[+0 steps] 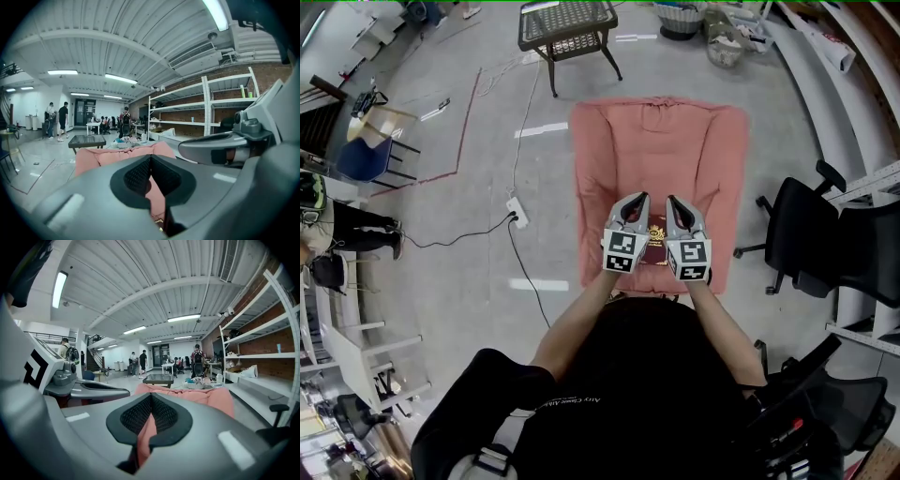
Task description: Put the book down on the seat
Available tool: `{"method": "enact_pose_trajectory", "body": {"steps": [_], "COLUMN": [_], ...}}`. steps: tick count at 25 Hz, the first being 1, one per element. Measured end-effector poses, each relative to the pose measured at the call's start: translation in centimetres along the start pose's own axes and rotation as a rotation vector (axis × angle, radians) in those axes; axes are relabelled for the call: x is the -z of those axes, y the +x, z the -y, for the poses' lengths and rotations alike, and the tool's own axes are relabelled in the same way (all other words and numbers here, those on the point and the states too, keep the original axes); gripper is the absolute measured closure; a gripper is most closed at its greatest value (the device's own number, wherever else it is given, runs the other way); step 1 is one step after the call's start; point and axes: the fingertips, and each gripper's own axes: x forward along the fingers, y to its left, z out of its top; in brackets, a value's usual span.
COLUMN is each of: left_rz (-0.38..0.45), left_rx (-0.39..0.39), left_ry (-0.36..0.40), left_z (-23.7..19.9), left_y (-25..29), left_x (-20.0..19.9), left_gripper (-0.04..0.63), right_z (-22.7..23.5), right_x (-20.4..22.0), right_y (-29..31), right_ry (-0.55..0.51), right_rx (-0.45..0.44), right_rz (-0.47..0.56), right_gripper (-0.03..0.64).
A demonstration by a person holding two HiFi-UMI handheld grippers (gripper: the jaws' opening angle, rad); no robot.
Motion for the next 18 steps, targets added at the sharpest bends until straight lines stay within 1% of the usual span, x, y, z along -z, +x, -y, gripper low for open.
{"method": "enact_pose_trajectory", "body": {"steps": [4, 8, 12, 18], "left_rz": [-0.014, -0.020, -0.024, -0.033], "left_rx": [-0.034, -0.034, -0.044, -0.038], "left_ry": [-0.041, -0.034, -0.044, -0.048], "left_z": [-0.9, -0.8, -1.1, -1.0], "left_y": [-0.2, 0.0, -0.2, -0.1], "left_x": [1.0, 1.0, 1.1, 1.5], "left_gripper": [0.594, 0.594, 0.594, 0.594], "right_z": [0.3, 0.7, 0.8, 0.9], "right_x": [0.7, 1.3, 2.2, 2.5], "right_y": [0.1, 0.1, 0.0, 0.0], "right_ry": [0.013, 0.007, 0.010, 0.003], "right_rx": [0.011, 0.011, 0.012, 0.015], "right_rz": [-0.015, -0.036, -0.061, -0.072], "right_gripper": [0.606, 0.607, 0.607, 0.607]}}
